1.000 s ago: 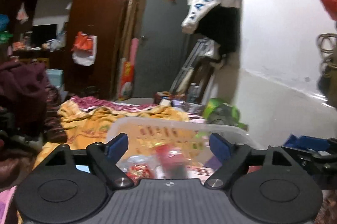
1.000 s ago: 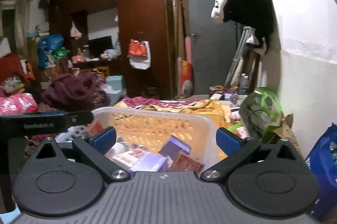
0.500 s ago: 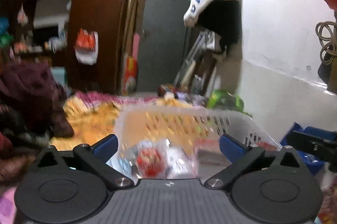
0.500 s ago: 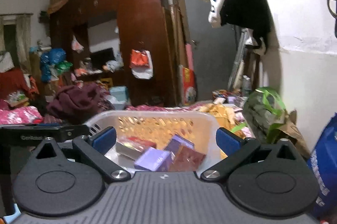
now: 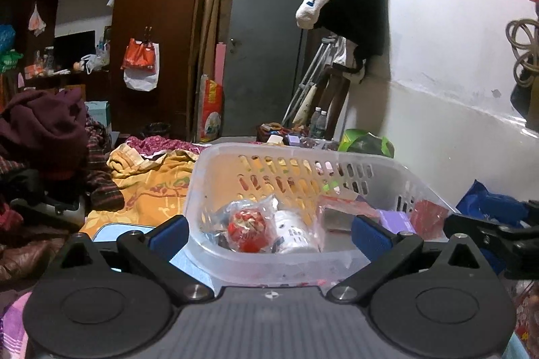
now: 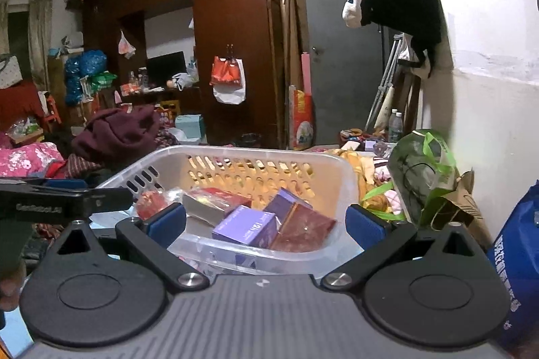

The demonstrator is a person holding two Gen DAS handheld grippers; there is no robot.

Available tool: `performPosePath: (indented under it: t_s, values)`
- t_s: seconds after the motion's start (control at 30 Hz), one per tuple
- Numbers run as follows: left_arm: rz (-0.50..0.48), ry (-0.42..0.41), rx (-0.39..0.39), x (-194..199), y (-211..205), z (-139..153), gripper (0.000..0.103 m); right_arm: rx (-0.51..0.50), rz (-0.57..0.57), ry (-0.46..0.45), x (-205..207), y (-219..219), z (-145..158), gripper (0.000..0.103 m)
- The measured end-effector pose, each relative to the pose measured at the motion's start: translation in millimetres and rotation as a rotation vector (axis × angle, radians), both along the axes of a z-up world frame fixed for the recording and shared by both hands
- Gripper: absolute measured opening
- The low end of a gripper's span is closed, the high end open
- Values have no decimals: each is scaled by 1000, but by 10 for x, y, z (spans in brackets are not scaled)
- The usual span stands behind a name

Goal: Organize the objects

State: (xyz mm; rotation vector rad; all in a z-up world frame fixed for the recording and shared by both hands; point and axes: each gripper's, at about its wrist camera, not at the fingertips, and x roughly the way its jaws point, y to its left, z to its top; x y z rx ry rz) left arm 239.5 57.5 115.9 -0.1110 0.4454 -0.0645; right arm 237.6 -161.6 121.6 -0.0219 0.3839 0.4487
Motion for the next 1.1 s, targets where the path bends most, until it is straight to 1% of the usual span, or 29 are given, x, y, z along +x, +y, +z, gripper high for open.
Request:
performPosePath:
  t_s: [0.1, 0.2, 0.37, 0.43, 0.67, 0.93, 1.1]
  values:
    - [-12, -3, 27, -31, -73, 1, 103, 8, -15, 17, 4, -39, -22, 103]
    - [-25, -4, 41, -51, -116, -5, 103, -11, -14, 24, 1, -46, -44, 103]
    - [-36, 0, 47, -56, -178, -13, 103, -11, -95, -3, -74, -62, -74, 103]
    - [-38, 0, 56, -68, -212, -13, 103, -7, -90, -19, -84, -90, -69, 103]
    - [-37, 3, 69, -69, -296, -31, 103, 1, -86, -2, -58, -141, -85, 103]
    - [-36, -1, 70, -95, -309, -30, 103, -42, -90, -48, -131, -88, -80, 103]
    - [-37, -5, 72, -112, -323, -26, 103, -80, -126, -94, -194, -33, -52, 103]
